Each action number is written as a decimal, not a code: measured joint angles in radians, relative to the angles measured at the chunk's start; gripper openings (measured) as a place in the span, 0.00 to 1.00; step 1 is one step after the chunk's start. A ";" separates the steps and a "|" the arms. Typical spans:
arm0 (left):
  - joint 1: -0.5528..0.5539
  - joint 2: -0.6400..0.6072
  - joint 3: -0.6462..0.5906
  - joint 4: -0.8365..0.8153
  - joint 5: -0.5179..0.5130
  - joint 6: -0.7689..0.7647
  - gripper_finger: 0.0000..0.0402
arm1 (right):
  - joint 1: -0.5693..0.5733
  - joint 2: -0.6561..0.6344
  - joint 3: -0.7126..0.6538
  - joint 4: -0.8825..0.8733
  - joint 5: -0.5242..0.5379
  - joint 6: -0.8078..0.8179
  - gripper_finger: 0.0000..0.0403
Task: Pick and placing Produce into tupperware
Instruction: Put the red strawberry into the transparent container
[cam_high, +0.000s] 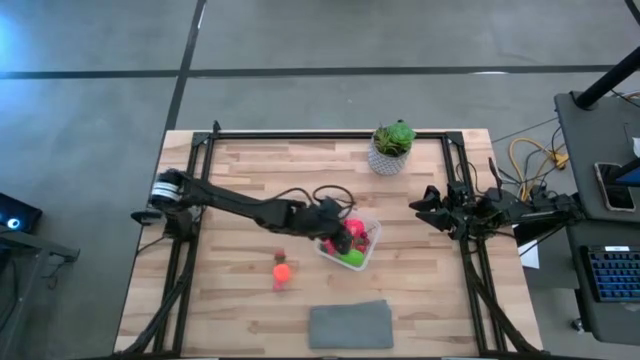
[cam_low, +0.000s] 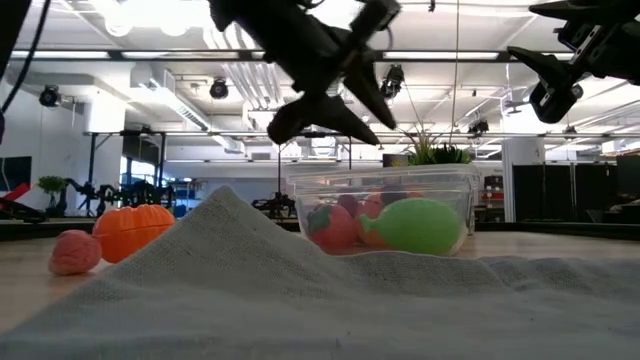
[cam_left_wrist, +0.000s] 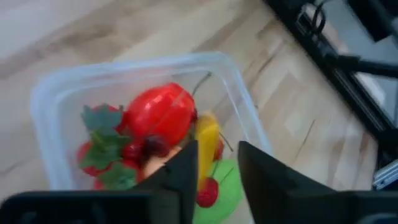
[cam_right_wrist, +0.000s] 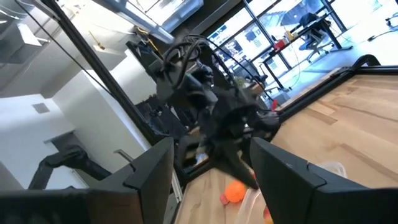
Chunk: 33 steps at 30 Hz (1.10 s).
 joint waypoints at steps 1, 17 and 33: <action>0.000 0.023 0.027 -0.018 0.002 0.000 0.27 | 0.000 0.001 0.000 0.001 0.000 0.000 0.51; -0.150 -0.095 0.217 -0.858 0.072 0.332 0.49 | 0.000 0.001 0.000 0.000 0.000 0.000 0.51; -0.178 -0.059 0.115 -0.968 0.128 -0.857 0.49 | 0.000 0.000 0.000 0.000 0.000 0.000 0.51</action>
